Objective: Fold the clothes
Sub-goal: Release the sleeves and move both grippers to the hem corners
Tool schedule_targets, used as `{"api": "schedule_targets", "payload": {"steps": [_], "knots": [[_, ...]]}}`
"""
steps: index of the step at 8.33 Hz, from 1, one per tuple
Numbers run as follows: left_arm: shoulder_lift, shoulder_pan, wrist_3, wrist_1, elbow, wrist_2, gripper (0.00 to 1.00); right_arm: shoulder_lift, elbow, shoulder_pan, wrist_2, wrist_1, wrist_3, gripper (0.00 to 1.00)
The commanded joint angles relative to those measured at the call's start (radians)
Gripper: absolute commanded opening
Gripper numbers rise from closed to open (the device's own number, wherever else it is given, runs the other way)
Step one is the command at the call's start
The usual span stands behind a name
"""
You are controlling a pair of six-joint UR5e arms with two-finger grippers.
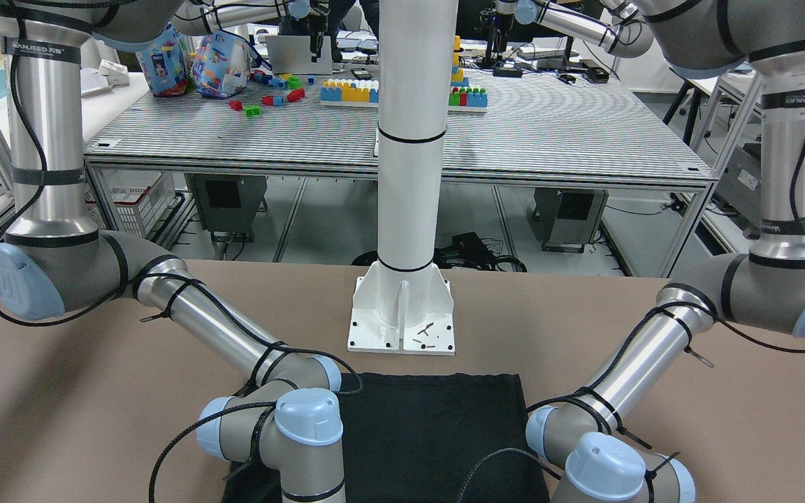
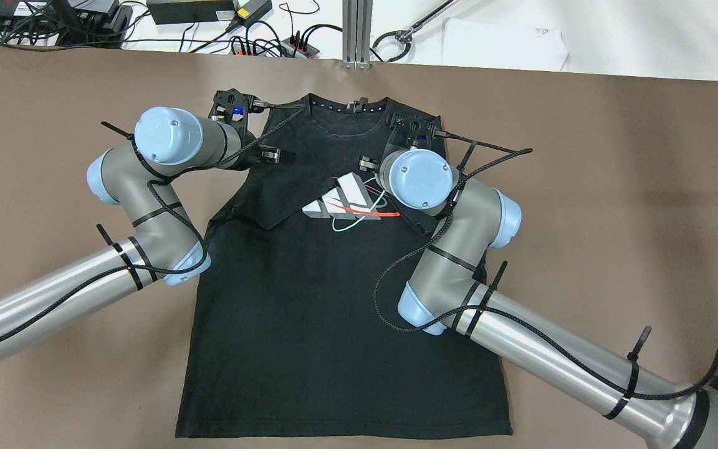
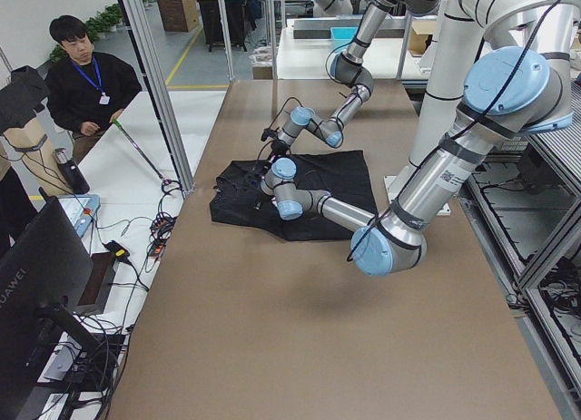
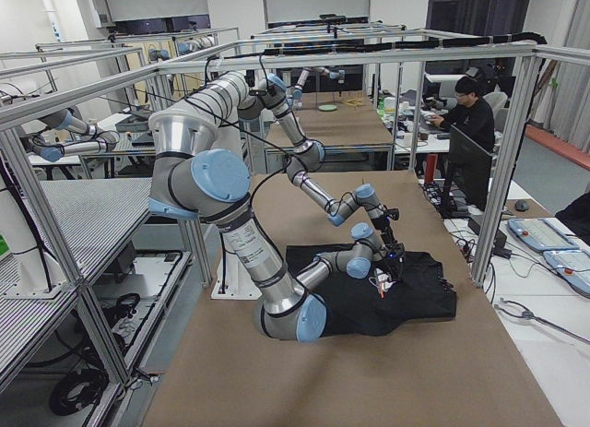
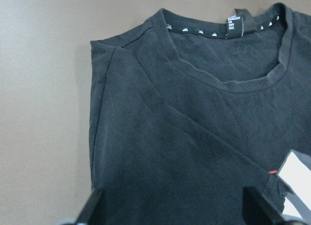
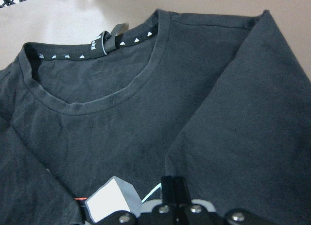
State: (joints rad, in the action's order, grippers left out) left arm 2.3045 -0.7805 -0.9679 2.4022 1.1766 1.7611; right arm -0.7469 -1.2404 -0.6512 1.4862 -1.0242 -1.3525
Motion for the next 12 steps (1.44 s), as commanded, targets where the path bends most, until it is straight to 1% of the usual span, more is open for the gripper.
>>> {"api": "schedule_targets", "payload": {"steps": [1,2,3,4,5,6,7,8,9,10,11,12], "knots": [[0.001,-0.011,0.001,0.0,0.002,0.032,1.0,0.0,0.003,0.001,0.002,-0.007,0.051,0.94],[0.006,-0.013,-0.008,0.002,0.003,0.038,1.0,0.0,-0.008,0.001,0.009,-0.051,0.081,0.94],[0.007,-0.013,-0.015,0.0,0.018,0.04,1.0,-0.012,-0.055,-0.001,0.014,-0.101,0.129,0.95],[-0.014,-0.013,-0.044,-0.009,0.079,0.038,1.0,-0.058,-0.145,-0.001,0.038,-0.152,0.154,0.95],[-0.064,-0.002,-0.125,-0.008,0.137,0.037,1.0,-0.107,-0.225,-0.001,0.086,-0.168,0.142,0.95],[-0.13,0.004,-0.182,-0.008,0.225,0.037,1.0,-0.185,-0.349,0.013,0.107,-0.184,0.118,0.95],[-0.222,0.033,-0.245,-0.006,0.336,0.034,1.0,-0.275,-0.473,0.048,0.108,-0.209,0.049,0.95],[-0.306,0.068,-0.321,-0.005,0.442,0.026,1.0,-0.329,-0.557,0.067,0.108,-0.209,0.005,0.95],[-0.382,0.096,-0.392,-0.002,0.516,0.024,1.0,-0.388,-0.633,0.115,0.109,-0.205,-0.063,0.95],[-0.461,0.148,-0.47,0.0,0.6,0.003,1.0,-0.441,-0.695,0.158,0.108,-0.197,-0.145,0.94],[-0.537,0.188,-0.553,0.002,0.68,-0.035,1.0,-0.525,-0.768,0.206,0.098,-0.188,-0.26,0.94],[-0.609,0.252,-0.616,0.02,0.749,-0.072,1.0,-0.579,-0.831,0.238,0.082,-0.186,-0.342,0.94]]}}
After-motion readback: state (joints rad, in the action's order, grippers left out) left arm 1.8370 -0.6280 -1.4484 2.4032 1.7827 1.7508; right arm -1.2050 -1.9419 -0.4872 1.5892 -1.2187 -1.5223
